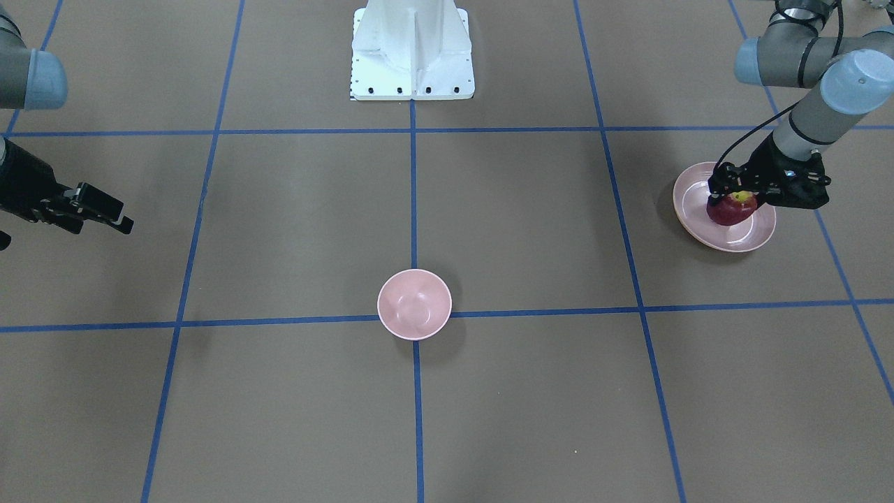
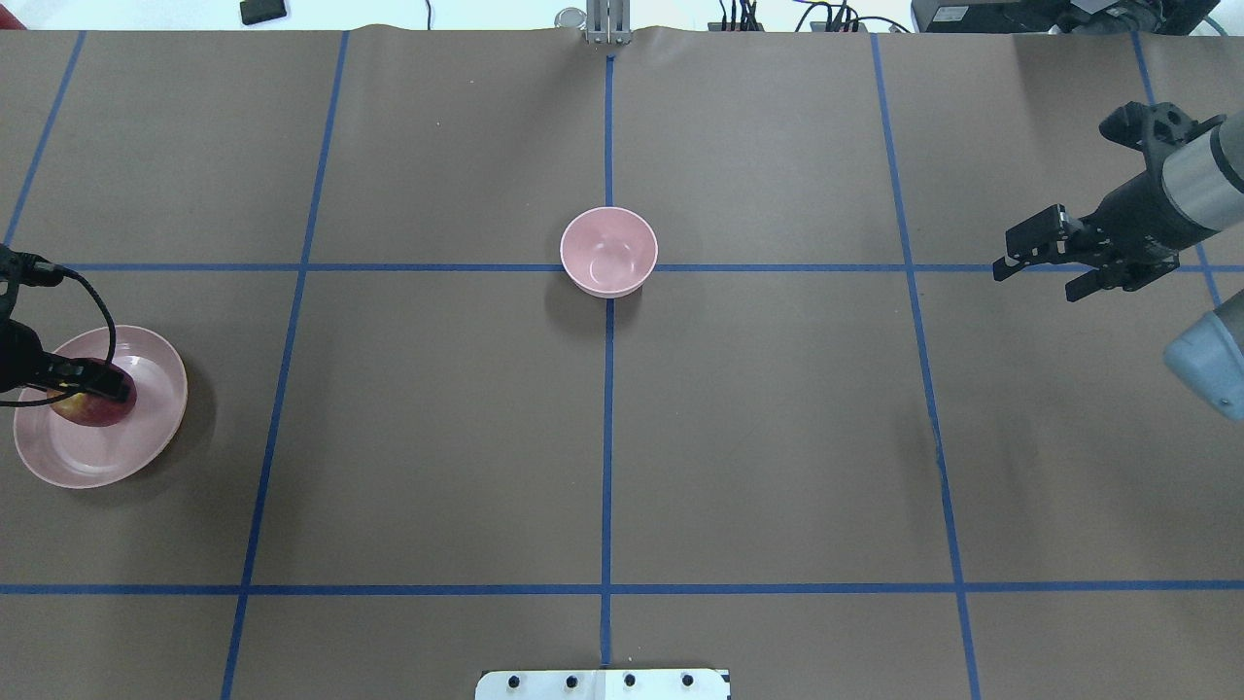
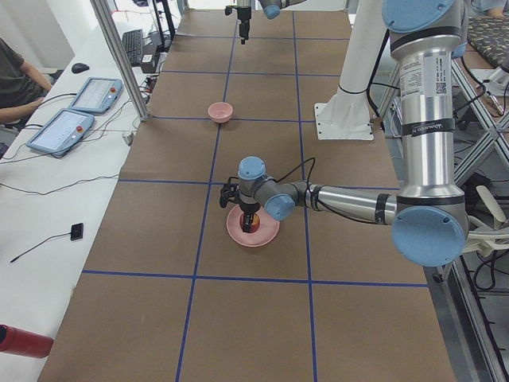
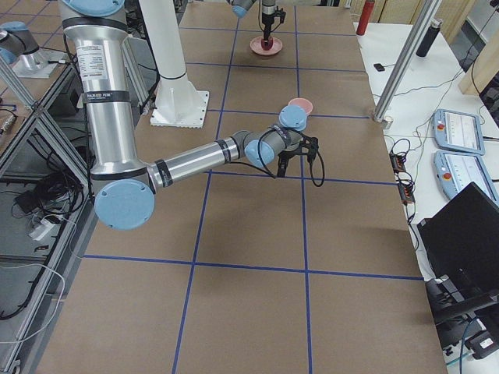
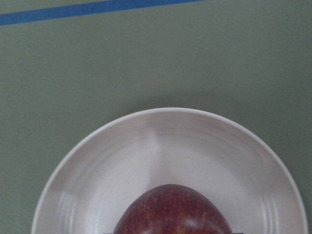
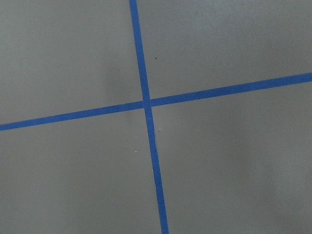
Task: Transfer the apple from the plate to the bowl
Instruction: 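Grasp the red apple on the pink plate with the left gripper, then carry the apple with the left gripper over the pink bowl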
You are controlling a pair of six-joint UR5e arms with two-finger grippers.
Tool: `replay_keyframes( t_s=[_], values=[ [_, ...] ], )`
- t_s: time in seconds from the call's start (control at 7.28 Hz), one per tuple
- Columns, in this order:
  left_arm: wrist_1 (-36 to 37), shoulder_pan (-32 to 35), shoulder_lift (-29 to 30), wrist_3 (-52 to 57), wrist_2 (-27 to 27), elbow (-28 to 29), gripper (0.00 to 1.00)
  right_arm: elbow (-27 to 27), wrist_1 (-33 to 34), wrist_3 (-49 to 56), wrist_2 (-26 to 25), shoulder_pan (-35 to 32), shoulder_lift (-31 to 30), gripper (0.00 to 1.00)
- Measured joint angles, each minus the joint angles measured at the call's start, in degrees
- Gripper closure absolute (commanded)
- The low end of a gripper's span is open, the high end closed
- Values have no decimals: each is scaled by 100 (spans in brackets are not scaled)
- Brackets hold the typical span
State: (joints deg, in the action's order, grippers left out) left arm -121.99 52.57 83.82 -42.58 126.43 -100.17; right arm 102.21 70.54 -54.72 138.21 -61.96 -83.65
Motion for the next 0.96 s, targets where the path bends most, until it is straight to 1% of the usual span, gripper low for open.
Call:
replay_keyframes(
  t_s=[0.14,0.27,0.41,0.55,0.69,0.82,0.96],
  values=[
    [243,25,177,-208,271,-243,100,12,-3,49,-3,-89,-3,0],
    [788,29,667,-605,375,-520,100,18,-4,195,-4,-194,-30,0],
    [1460,-67,1453,-1107,373,-659,100,19,-5,382,-5,-280,-92,0],
    [2202,-326,2406,-1632,218,-649,100,15,-5,525,-5,-332,-146,0],
    [2952,-628,3303,-1989,-125,-537,100,7,-5,606,-4,-372,-190,0],
    [3490,-851,4083,-2204,-441,-240,100,7,-5,700,-4,-423,-252,0],
    [3733,-993,4813,-2426,-639,294,100,15,-5,823,-4,-473,-327,0]
  ],
)
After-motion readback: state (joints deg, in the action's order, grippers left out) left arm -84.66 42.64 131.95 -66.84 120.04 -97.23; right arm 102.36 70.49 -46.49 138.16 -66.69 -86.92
